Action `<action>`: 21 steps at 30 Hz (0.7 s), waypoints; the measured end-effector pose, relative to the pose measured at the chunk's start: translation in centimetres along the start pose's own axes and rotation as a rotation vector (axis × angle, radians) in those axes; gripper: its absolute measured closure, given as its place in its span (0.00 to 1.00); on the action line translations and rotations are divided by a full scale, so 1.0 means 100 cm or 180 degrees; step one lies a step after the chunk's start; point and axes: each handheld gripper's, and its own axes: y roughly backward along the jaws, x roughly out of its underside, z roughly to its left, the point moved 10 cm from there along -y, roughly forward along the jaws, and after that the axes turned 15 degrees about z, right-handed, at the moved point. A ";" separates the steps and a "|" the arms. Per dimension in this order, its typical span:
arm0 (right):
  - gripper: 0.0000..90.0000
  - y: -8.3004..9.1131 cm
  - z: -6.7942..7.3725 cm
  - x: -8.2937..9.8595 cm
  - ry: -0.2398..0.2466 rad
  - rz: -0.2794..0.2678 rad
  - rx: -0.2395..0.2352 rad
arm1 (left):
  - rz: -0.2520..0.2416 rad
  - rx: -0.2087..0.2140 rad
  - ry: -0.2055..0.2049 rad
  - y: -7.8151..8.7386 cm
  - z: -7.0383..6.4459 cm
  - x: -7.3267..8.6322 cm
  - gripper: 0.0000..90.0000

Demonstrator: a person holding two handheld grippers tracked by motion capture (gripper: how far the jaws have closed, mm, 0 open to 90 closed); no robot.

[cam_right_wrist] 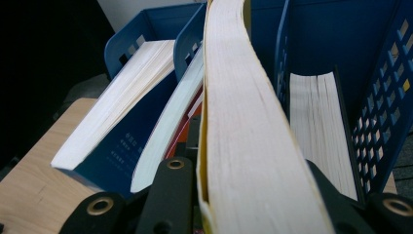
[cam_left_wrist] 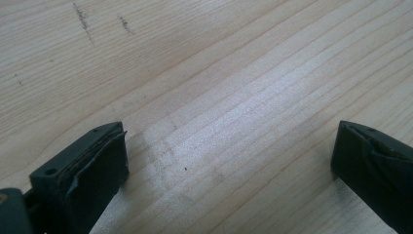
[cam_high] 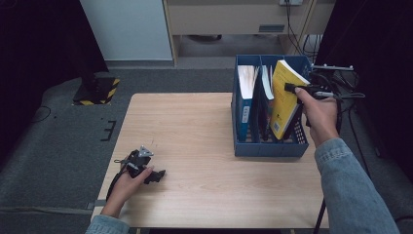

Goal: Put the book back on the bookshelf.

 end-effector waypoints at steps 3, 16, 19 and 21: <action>0.83 -0.002 -0.002 -0.002 -0.0010 -0.0044 0.0020 | 0.0000 0.0001 0.0000 0.000 0.000 0.000 0.00; 0.83 -0.019 -0.003 -0.011 -0.0116 -0.0182 0.0063 | 0.0006 0.0015 -0.0011 0.000 -0.001 0.000 0.00; 0.83 -0.023 -0.002 -0.011 -0.0094 -0.0166 0.0072 | 0.0008 0.0014 -0.0014 0.000 -0.001 0.000 0.00; 0.83 -0.026 0.000 -0.010 -0.0067 -0.0150 0.0073 | 0.0008 0.0014 -0.0015 0.000 -0.001 0.000 0.00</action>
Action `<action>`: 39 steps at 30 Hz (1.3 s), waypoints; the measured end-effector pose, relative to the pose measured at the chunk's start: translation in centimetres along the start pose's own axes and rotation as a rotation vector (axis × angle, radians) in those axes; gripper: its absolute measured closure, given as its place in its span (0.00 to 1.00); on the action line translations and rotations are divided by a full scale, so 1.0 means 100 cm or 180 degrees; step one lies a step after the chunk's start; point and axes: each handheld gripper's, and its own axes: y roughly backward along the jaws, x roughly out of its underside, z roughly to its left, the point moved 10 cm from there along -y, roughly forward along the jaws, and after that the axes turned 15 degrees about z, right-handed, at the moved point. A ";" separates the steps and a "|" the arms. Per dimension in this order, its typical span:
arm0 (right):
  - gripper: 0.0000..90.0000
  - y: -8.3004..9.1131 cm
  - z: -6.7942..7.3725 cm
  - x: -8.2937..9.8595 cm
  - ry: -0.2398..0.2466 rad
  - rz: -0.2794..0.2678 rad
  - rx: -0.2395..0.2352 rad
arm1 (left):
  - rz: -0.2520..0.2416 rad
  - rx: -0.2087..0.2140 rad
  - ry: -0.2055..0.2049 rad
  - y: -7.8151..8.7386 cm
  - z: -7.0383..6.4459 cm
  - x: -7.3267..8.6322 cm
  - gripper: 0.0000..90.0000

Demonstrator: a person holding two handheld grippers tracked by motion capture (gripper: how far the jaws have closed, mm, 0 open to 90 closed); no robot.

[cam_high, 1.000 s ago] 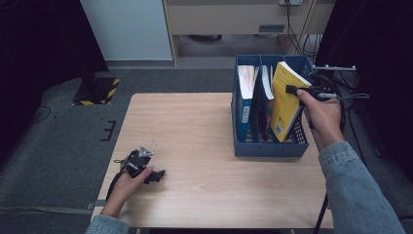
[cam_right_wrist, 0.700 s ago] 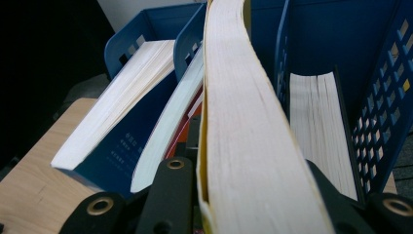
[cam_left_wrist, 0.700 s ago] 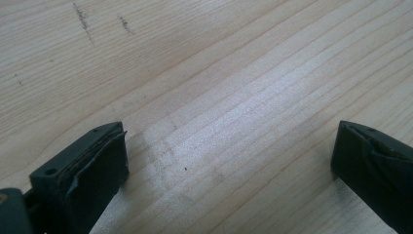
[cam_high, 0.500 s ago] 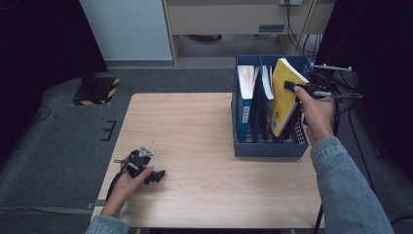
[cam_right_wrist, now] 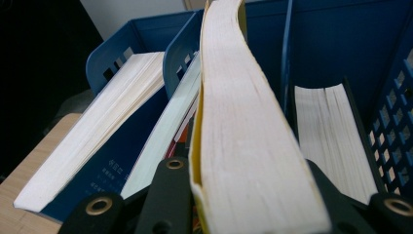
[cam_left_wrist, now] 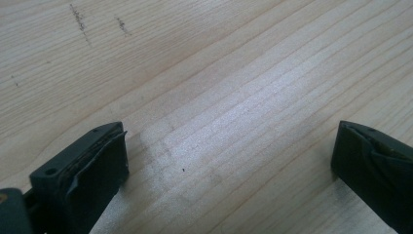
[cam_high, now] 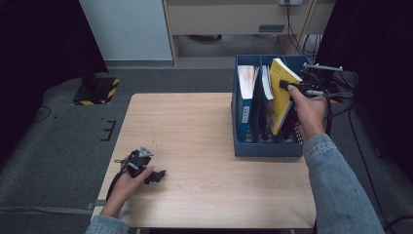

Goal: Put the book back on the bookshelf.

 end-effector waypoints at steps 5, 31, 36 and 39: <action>0.82 -0.004 0.002 0.002 0.0007 0.0017 0.0007 | 0.0001 -0.0004 -0.0009 0.000 0.000 0.000 0.00; 0.81 -0.028 -0.003 0.023 -0.0009 0.0109 0.0015 | 0.0004 0.0009 -0.0015 0.000 -0.001 0.000 0.00; 0.81 -0.032 -0.007 0.029 -0.0027 0.0151 0.0018 | 0.0017 0.0006 -0.0032 0.000 -0.001 0.000 0.00; 0.81 -0.034 -0.007 0.031 -0.0046 0.0158 0.0013 | 0.0018 0.0011 -0.0025 0.000 -0.001 0.000 0.00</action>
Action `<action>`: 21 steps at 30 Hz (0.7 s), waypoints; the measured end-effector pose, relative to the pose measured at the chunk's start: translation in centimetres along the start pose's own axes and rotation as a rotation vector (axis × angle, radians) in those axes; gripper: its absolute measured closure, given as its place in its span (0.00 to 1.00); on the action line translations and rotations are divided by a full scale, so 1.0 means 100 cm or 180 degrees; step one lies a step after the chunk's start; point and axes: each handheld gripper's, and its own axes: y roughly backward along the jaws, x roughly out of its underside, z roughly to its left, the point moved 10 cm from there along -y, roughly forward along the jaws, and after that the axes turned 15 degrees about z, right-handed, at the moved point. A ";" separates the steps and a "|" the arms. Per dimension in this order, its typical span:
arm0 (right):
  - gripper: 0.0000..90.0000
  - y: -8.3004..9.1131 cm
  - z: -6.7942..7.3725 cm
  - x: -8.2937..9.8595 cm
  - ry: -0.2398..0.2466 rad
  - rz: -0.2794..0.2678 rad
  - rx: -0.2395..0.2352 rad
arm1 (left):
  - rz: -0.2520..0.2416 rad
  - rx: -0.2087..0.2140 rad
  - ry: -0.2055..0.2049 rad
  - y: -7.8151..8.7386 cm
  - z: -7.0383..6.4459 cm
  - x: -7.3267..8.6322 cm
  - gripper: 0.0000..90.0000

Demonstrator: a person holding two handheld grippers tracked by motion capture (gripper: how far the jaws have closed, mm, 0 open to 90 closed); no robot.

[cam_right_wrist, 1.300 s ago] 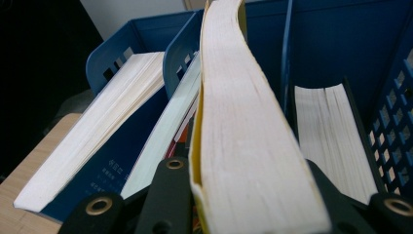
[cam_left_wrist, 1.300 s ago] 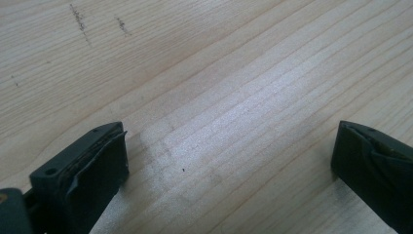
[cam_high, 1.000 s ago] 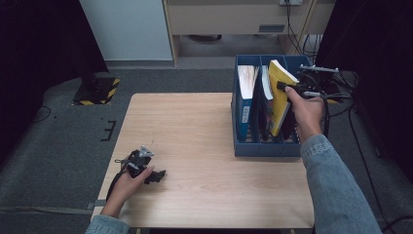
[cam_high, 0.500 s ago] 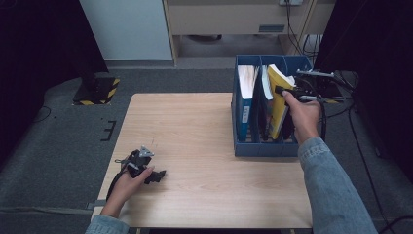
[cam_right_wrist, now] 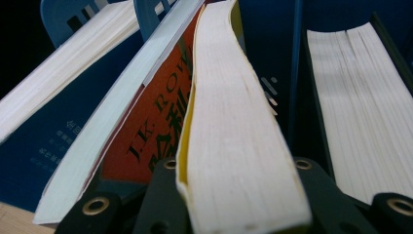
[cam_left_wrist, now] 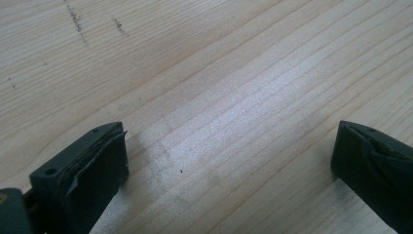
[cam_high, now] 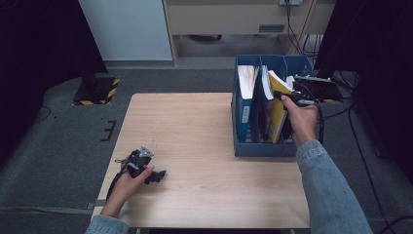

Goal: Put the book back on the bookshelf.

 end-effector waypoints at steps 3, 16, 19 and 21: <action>0.81 -0.002 -0.001 0.002 -0.0003 0.0020 0.0001 | 0.0000 0.0000 -0.0003 0.000 0.000 0.000 0.00; 0.81 -0.007 -0.004 0.008 -0.0029 0.0075 0.0014 | -0.0001 0.0003 -0.0008 0.000 -0.001 0.000 0.00; 0.81 -0.007 -0.004 0.008 -0.0013 0.0080 0.0027 | -0.0001 0.0004 -0.0009 0.000 -0.001 0.000 0.00; 0.81 -0.008 -0.004 0.008 -0.0008 0.0085 0.0026 | -0.0001 0.0004 -0.0008 0.000 -0.001 0.000 0.00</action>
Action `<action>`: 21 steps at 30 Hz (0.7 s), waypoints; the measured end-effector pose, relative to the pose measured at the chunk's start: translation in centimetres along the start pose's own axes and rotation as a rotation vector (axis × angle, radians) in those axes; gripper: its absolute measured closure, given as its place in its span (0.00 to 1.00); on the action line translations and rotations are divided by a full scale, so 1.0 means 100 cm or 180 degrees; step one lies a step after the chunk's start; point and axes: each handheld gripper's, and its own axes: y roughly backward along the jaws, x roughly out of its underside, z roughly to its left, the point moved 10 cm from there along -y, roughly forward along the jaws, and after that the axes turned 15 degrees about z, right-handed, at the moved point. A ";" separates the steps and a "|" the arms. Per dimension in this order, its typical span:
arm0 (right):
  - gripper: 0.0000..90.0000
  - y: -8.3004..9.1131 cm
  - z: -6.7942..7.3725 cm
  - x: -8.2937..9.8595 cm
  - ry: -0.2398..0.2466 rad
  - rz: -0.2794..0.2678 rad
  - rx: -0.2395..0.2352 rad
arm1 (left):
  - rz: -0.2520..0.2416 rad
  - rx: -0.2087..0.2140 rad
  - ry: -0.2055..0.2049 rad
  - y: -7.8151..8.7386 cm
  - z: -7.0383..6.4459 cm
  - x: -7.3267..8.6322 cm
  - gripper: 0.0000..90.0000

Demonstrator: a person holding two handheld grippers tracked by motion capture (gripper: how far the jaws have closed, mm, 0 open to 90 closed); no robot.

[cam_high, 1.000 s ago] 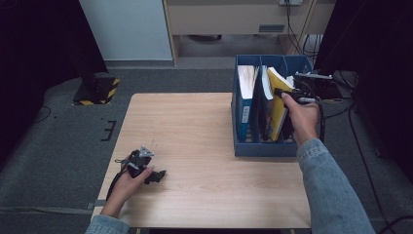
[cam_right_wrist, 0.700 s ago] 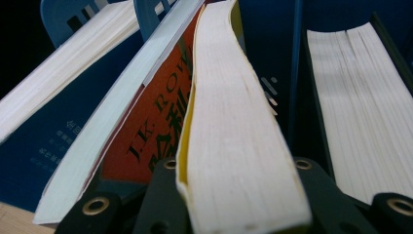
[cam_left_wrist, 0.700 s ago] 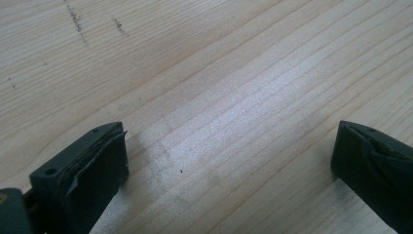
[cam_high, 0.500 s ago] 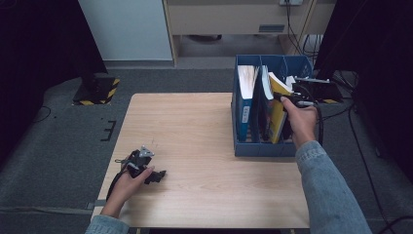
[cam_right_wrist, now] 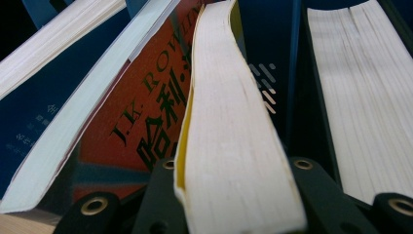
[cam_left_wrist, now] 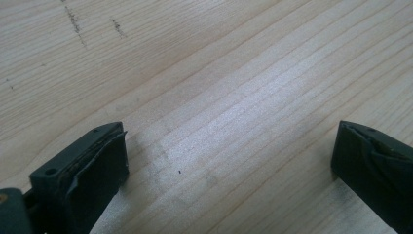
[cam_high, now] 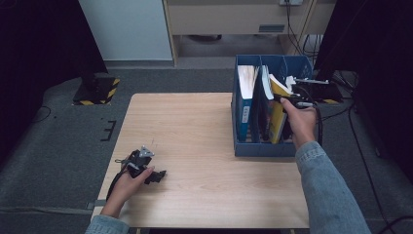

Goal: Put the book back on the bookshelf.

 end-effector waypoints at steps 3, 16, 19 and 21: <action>0.80 0.000 0.001 0.001 0.0012 0.0036 0.0015 | 0.0000 0.0001 0.0000 0.000 0.000 0.000 0.00; 0.79 0.001 0.002 0.002 0.0030 0.0155 0.0050 | -0.0003 0.0002 -0.0004 0.000 0.000 0.000 0.00; 0.79 0.002 0.003 0.003 0.0033 0.0208 0.0059 | -0.0002 0.0003 -0.0004 0.000 -0.001 0.000 0.00; 0.79 0.003 0.003 0.004 0.0054 0.0247 0.0061 | -0.0006 0.0005 0.0001 0.000 -0.001 0.000 0.00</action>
